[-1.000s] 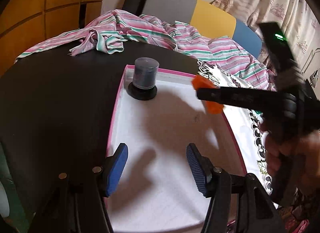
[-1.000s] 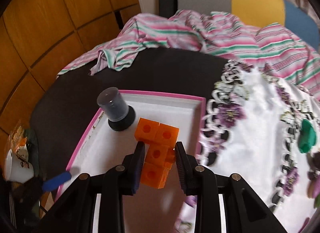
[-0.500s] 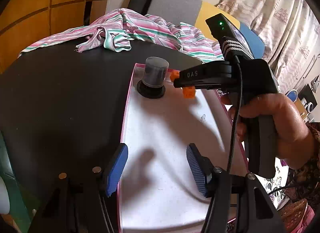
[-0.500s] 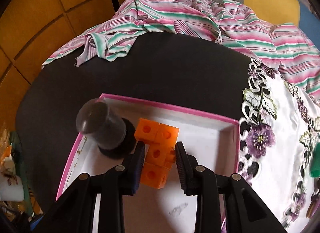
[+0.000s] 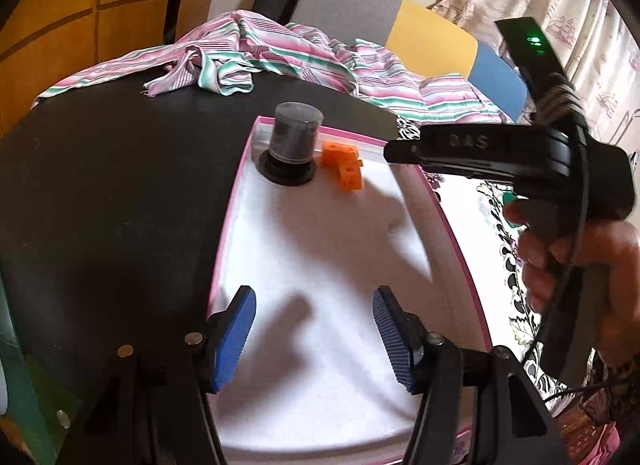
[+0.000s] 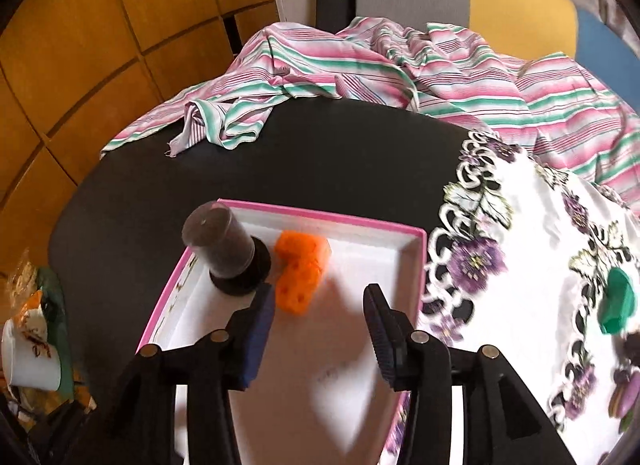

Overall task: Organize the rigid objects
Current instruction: 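Move the right tool to the white green-faced plug device and grasp it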

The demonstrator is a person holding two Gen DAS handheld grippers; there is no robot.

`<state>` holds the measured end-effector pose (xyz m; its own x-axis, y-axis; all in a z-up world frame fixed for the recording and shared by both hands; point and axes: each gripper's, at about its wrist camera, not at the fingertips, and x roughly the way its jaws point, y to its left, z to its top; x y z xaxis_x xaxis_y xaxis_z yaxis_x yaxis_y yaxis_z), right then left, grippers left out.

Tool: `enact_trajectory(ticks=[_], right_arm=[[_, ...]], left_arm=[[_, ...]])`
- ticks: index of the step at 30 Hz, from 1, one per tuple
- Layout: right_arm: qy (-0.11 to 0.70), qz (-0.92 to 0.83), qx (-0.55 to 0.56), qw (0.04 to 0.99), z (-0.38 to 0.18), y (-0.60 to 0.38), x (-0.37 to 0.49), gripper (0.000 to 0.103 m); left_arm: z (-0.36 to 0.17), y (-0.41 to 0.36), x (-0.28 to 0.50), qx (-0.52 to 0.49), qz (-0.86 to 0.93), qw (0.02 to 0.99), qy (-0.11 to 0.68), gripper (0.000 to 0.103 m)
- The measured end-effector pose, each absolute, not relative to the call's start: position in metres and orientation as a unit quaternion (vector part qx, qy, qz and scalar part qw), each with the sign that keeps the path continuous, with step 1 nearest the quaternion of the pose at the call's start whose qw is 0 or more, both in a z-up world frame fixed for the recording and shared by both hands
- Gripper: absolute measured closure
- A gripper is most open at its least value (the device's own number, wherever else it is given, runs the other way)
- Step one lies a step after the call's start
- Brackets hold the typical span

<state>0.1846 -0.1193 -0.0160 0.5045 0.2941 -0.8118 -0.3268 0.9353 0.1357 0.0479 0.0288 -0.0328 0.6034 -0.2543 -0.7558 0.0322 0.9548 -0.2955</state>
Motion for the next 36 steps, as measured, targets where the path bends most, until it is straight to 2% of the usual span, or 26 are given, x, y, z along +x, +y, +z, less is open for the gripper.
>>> enact_trajectory(ticks=[8, 18, 36], right_arm=[[0.45, 0.172, -0.036, 0.876, -0.004, -0.152, 0.147, 0.051], [0.473, 0.122, -0.049, 0.871, -0.016, -0.217, 0.109, 0.049], [0.497, 0.013, 0.059, 0.866, -0.026, -0.343, 0.071, 0.044]], left_arm=[[-0.027, 0.016, 0.043, -0.114, -0.097, 0.888, 0.434, 0.042], [-0.025, -0.017, 0.037, -0.097, -0.136, 0.883, 0.439, 0.042], [-0.016, -0.094, 0.02, -0.046, -0.221, 0.867, 0.443, 0.042]])
